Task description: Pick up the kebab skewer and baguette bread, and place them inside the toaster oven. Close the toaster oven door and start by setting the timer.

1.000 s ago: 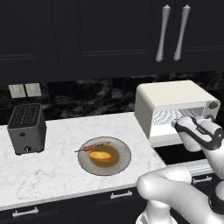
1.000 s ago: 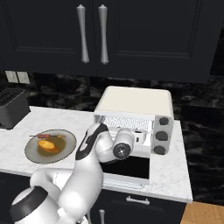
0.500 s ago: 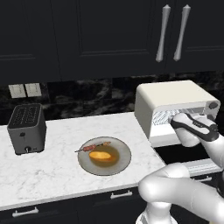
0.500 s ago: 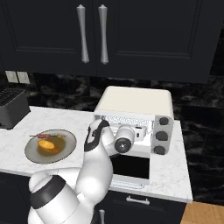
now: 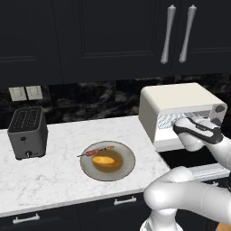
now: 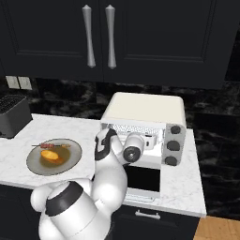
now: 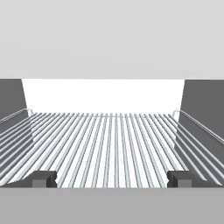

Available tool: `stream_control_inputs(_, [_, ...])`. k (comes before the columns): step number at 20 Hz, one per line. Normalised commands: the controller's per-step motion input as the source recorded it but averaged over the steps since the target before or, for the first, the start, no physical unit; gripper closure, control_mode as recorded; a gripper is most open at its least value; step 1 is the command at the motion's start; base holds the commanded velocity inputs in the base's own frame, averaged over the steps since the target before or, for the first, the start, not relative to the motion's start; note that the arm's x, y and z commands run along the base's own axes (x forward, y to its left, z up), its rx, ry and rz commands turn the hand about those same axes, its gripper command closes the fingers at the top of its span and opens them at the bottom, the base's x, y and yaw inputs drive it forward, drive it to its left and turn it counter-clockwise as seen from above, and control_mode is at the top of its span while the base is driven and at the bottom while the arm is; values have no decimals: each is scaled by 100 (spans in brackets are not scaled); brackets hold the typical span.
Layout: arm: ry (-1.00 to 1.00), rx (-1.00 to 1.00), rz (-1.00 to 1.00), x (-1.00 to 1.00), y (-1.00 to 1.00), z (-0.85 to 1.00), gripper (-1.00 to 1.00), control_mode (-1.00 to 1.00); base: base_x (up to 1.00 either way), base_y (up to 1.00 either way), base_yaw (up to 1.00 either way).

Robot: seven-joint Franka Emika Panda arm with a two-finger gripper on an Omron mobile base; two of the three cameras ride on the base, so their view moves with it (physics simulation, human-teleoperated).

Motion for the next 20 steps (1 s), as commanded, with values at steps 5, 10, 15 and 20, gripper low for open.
stream_control_inputs(5, [0, 0, 0, 21, 0, 0, -100, -100, 0, 0, 0])
stream_control_inputs(10, [1, 0, 0, 9, 0, -7, -100, -100, 0, 0, 0])
stream_control_inputs(15, [6, 0, 0, -9, 0, -51, -100, -100, 0, 0, 0])
stream_control_inputs(20, [8, 0, 0, -51, 0, -84, -100, -100, 0, 0, 0])
